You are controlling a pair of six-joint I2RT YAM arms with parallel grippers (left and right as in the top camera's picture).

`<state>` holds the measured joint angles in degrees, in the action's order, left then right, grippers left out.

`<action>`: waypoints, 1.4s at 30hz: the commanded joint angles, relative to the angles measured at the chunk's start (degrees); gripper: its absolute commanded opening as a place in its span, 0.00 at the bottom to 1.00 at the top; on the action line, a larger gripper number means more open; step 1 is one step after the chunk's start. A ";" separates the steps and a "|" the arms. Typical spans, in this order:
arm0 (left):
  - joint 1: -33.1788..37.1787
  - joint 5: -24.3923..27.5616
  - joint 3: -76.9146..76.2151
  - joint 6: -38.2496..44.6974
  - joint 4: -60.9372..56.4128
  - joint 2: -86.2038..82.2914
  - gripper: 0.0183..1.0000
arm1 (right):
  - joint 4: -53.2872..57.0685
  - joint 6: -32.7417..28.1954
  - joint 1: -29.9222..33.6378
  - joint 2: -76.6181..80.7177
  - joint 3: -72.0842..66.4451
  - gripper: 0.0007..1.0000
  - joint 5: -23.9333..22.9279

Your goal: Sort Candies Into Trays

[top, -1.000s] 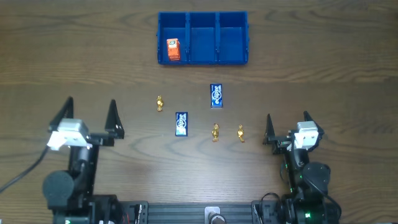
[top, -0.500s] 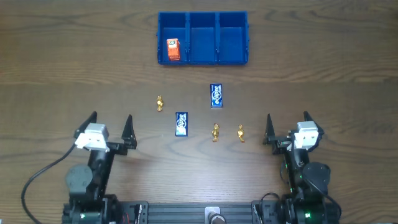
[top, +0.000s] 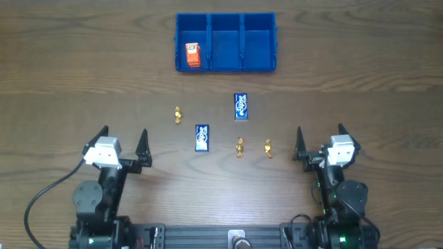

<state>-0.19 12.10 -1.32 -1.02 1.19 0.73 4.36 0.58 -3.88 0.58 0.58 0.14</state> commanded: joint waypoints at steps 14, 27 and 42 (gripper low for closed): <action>0.26 1.05 1.05 0.85 1.99 -0.52 1.00 | -0.70 -0.66 0.11 -0.42 -0.13 1.00 -0.46; 0.26 1.05 1.05 0.87 2.01 -0.52 1.00 | -11.47 17.70 0.09 -0.42 0.26 1.00 6.97; 0.26 1.05 1.05 0.85 1.99 -0.52 1.00 | 7.78 16.72 -0.39 29.64 32.65 1.00 12.68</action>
<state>-0.14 12.10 -1.34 -1.02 1.26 0.64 8.54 17.41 -3.90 20.69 24.82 10.63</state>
